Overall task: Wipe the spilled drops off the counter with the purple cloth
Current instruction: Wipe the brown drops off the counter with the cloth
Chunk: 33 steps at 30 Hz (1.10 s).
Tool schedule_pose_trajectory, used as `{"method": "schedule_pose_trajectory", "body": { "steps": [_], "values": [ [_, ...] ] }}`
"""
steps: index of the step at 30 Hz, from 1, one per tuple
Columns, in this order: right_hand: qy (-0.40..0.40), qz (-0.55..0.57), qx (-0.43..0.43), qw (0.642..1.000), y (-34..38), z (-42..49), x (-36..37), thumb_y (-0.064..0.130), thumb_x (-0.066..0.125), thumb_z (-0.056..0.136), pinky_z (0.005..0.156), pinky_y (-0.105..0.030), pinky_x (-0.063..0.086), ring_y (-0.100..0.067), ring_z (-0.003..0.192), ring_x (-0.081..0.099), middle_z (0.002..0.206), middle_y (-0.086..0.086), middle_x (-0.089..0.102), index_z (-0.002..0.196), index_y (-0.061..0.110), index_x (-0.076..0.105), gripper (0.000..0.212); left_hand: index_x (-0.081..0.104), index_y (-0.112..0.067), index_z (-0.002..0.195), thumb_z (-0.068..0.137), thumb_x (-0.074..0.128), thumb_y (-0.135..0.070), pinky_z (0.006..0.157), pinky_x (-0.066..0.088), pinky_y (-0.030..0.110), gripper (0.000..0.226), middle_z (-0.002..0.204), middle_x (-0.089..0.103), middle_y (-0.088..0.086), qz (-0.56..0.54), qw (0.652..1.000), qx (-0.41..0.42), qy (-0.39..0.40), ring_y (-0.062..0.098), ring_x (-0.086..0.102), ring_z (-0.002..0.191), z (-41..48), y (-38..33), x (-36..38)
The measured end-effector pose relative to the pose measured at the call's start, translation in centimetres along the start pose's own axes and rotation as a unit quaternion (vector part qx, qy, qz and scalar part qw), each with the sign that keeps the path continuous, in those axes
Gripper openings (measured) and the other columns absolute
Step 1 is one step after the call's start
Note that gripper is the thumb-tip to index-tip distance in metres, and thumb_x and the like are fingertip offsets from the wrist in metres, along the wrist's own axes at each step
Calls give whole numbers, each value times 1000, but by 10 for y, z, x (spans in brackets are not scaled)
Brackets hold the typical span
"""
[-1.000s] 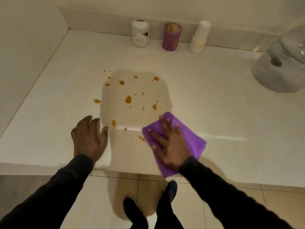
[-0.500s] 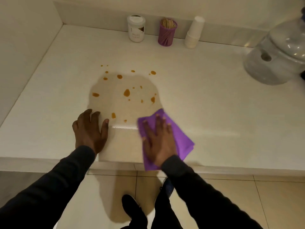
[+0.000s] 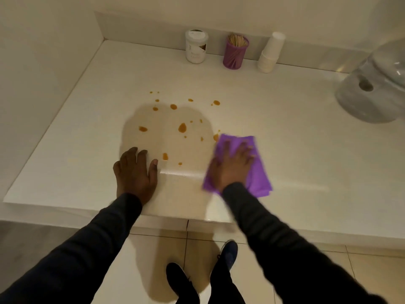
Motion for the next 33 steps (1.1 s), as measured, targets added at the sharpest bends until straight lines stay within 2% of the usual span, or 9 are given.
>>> {"method": "schedule_pose_trajectory", "body": {
  "steps": [5,7,10,15,18,22,27,30,33],
  "values": [
    [80,4,-305,949,55,-86,9,47,21,101,121,-56,0,-37,150,-10,165,-15,-5,157,33,6,60,56,-6,126,95,30,-47,103,33,53,57,135,53,20,-7,1000,-13,-6,39,46,126,-2,2,-2],
    [64,-6,-353,933,22,-69,0,40,28,98,121,-54,11,-39,150,9,164,-18,12,155,35,21,58,56,-7,126,95,30,-47,103,32,52,57,136,52,19,-6,1000,-16,-4,39,46,127,-1,3,-1],
    [33,-13,-262,964,-46,7,-13,42,28,94,115,-61,23,-49,141,30,155,-27,30,153,28,32,61,55,-7,126,96,29,-47,102,32,52,57,136,51,18,2,1000,-13,2,39,45,127,0,3,2],
    [18,-56,-22,998,-54,109,-22,53,15,101,120,-60,7,-49,147,7,162,-26,7,158,26,7,64,56,-5,124,97,31,-47,99,35,52,56,134,54,20,17,1000,-9,2,40,49,123,1,2,3],
    [19,-38,18,999,9,104,-8,55,24,99,117,-65,2,-55,145,3,161,-30,3,158,21,11,69,57,-4,124,98,34,-46,98,36,52,55,132,55,22,17,1000,-13,-7,41,51,121,1,2,1],
    [41,-18,-199,979,77,18,9,53,19,100,118,-63,0,-50,147,-1,162,-26,2,158,23,5,66,55,-3,125,98,29,-49,101,35,51,59,133,53,23,19,1000,-14,-7,40,49,121,-1,0,-2],
    [91,-23,-447,890,13,-33,-2,45,31,101,120,-59,5,-42,150,3,164,-18,9,157,36,13,59,54,-6,127,97,30,-48,101,33,50,57,133,52,19,17,1000,-23,-5,36,46,124,0,0,-4],
    [56,-65,-339,937,-28,43,-11,43,27,99,117,-63,16,-48,145,20,160,-25,19,156,32,14,60,53,-6,128,97,30,-46,100,32,49,56,134,51,17,18,1000,-23,-2,35,46,125,1,-1,-3],
    [38,-55,-145,987,-11,83,-11,52,19,101,117,-65,7,-52,146,8,161,-29,10,158,26,10,63,51,-5,131,98,27,-49,99,32,48,60,135,51,16,6,999,-30,-14,34,47,124,-1,-2,-6]
  ]
}}
Point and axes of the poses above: each hand's wrist, its own z-axis towards the middle knuckle, its own x-axis out of the palm, y = z × x, the point moved 5 cm from there along z, towards the middle knuckle
